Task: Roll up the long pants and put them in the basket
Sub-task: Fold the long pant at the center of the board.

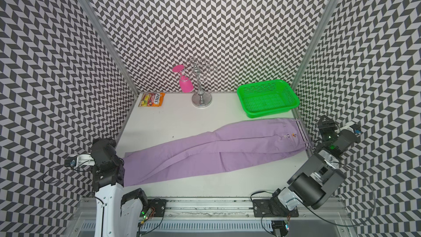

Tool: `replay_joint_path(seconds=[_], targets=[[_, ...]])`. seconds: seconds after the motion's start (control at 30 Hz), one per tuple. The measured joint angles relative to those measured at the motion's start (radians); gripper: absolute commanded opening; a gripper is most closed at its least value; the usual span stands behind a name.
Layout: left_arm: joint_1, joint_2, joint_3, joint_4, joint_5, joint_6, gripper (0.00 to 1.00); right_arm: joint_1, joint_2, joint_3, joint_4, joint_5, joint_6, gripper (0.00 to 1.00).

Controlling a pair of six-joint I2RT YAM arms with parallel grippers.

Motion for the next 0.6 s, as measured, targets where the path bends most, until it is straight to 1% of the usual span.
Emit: replay_joint_path(seconds=[0.07,0.13,0.17,0.2,0.23,0.27,0.3,0.33,0.4,0.43,0.47,0.5,0.57,0.6], targets=[[-0.007,0.04,0.027,0.072,0.07,0.062,0.85,0.018,-0.002,0.007,-0.009,0.014,0.013,0.69],[-0.052,0.137,0.084,0.115,0.126,0.113,0.8,0.073,-0.011,0.011,-0.024,0.053,0.015,0.66],[-0.113,0.218,0.132,0.121,0.133,0.146,0.79,0.12,-0.016,0.016,-0.028,0.08,0.01,0.63],[-0.175,0.281,0.174,0.129,0.138,0.171,0.76,0.167,-0.018,0.021,-0.03,0.098,0.006,0.6],[-0.254,0.36,0.22,0.134,0.139,0.201,0.7,0.241,-0.021,0.025,-0.032,0.12,-0.004,0.55],[-0.344,0.448,0.261,0.143,0.146,0.226,0.61,0.323,-0.021,0.029,-0.037,0.139,-0.018,0.49],[-0.406,0.507,0.282,0.148,0.159,0.245,0.51,0.402,-0.02,0.032,-0.046,0.153,-0.032,0.4],[-0.483,0.575,0.293,0.155,0.177,0.259,0.44,0.489,-0.017,0.035,-0.061,0.17,-0.052,0.32],[-0.598,0.666,0.286,0.15,0.2,0.284,0.41,0.64,-0.003,0.048,-0.099,0.203,-0.087,0.29],[-0.66,0.711,0.275,0.144,0.205,0.286,0.39,0.721,0.005,0.05,-0.117,0.229,-0.109,0.19],[-0.715,0.747,0.26,0.135,0.208,0.285,0.39,0.794,0.009,0.045,-0.135,0.253,-0.129,0.12],[-0.755,0.769,0.245,0.129,0.212,0.285,0.38,0.846,0.01,0.034,-0.142,0.274,-0.143,0.07],[-0.815,0.803,0.202,0.112,0.228,0.271,0.37,0.951,0.009,-0.016,-0.148,0.323,-0.174,0.04],[-0.828,0.809,0.181,0.106,0.237,0.266,0.37,0.984,0.01,-0.04,-0.155,0.34,-0.185,0.04]])
